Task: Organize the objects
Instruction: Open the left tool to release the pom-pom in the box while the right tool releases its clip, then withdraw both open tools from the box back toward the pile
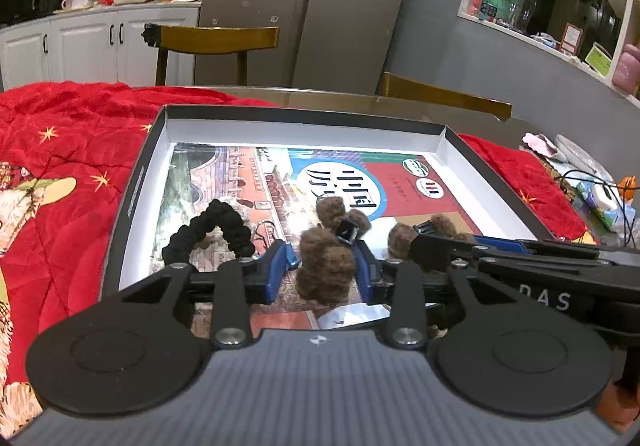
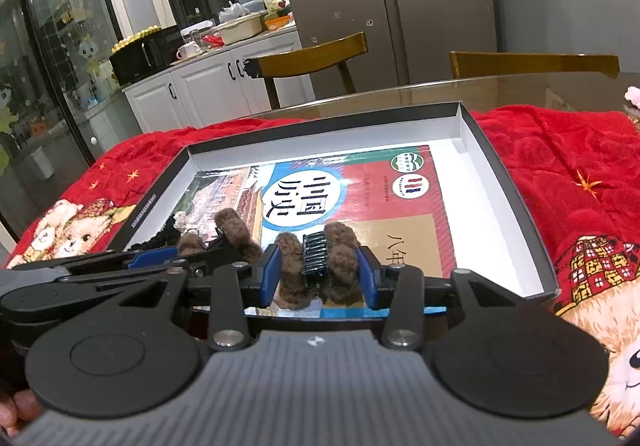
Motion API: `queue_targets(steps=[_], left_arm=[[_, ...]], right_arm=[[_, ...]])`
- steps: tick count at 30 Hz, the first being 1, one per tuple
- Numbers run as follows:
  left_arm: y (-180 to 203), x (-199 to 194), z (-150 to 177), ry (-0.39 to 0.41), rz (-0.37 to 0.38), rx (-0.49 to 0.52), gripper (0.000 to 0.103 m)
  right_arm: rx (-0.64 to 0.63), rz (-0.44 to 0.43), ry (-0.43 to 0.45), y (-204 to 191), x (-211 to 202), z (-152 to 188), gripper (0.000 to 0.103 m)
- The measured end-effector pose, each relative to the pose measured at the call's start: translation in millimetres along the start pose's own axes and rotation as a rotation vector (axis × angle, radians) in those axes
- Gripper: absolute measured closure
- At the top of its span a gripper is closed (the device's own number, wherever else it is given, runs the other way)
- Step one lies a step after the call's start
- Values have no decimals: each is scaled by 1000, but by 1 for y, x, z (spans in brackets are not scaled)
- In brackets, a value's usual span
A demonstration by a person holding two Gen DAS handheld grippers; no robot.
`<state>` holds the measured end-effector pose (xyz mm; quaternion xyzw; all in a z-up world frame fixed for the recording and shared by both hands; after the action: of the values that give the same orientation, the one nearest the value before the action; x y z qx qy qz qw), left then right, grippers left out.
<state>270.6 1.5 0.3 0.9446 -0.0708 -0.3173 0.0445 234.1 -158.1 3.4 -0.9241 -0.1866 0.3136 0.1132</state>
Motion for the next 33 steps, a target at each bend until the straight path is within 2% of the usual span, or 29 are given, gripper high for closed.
queue_targets(steps=[3, 7, 14, 18, 25, 30, 33], left_arm=[[-4, 0, -2, -11, 16, -26, 52], [-4, -3, -3, 4, 11, -30, 48], [-4, -10, -9, 34, 9, -38, 39], [-4, -17, -12, 55, 5, -39, 36], [-4, -32, -22, 59, 69, -67, 34], [-1, -58, -31, 110, 94, -75, 34], [1, -85, -34, 161, 74, -88, 33]], right_arm=[[17, -15, 9, 2, -2, -2, 54], [35, -19, 28, 4, -6, -4, 39], [50, -46, 101, 4, -20, -12, 27], [38, -46, 126, 1, -26, -15, 23], [18, -64, 171, -4, -44, -27, 18], [-21, -82, 265, -22, -79, -41, 15], [-58, -104, 321, -34, -103, -45, 10]])
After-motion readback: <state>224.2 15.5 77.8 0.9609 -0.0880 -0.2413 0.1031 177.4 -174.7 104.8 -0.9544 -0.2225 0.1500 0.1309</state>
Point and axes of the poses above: each gripper's, at about its wrist camera, not at the fingertips, and x roughly the way its jaws point, y to its right, z to its underside, the point moved 4 cm from there along x, roughly the way its jaws point, and after that the axes turned 7 degrees about -z, right-handed, at the moved point
